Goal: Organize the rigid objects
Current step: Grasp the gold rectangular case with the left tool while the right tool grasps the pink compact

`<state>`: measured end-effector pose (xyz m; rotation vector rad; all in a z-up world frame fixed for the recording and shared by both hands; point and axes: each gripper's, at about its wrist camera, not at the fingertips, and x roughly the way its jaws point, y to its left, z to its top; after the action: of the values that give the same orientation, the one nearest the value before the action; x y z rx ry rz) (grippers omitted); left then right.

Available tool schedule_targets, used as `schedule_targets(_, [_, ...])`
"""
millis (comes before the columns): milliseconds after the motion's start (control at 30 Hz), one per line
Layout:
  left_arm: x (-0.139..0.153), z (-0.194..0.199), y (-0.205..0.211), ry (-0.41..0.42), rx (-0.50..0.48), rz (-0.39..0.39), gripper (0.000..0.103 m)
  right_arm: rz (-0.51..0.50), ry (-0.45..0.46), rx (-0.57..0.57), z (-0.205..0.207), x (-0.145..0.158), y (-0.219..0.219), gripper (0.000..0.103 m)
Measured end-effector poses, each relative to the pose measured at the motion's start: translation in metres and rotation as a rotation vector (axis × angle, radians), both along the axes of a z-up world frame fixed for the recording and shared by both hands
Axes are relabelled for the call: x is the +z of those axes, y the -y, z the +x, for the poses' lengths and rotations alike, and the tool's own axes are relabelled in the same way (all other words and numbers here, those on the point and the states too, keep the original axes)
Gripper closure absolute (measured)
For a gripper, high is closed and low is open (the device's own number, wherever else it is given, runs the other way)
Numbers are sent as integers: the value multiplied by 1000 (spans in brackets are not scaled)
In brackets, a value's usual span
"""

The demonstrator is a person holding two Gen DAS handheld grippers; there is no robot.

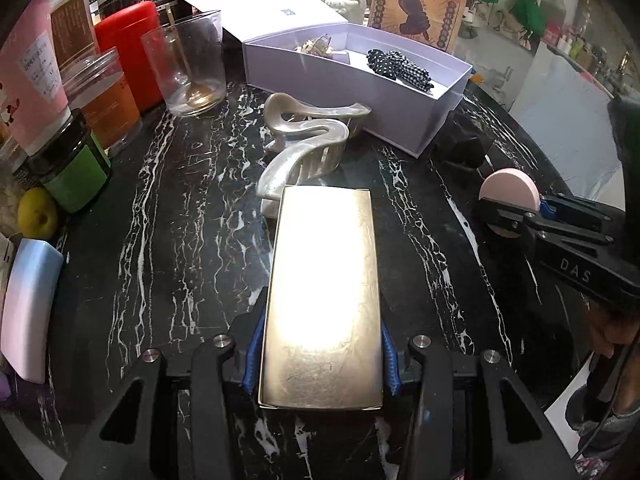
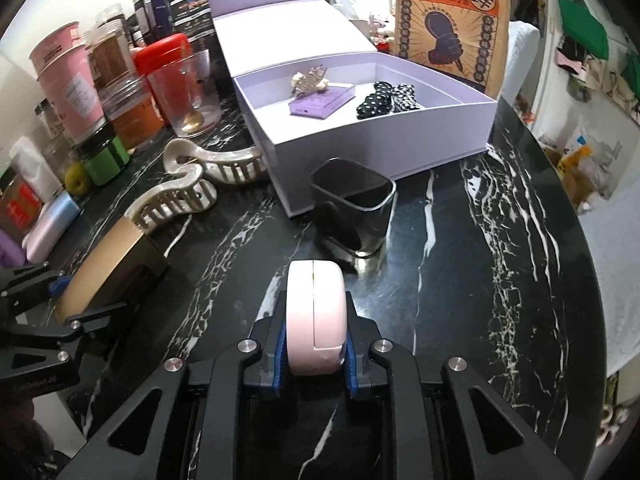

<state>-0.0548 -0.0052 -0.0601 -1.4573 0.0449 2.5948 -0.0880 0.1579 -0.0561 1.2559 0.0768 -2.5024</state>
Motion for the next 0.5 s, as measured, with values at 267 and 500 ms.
schedule_targets(267, [3,6,-3,-22,-10,-14,59,-50,18,-1,11,0,0,81])
schedule_targets(500, [14,21,-10,-72,-18,-5,60,-83,-3,14,22,6,0,81])
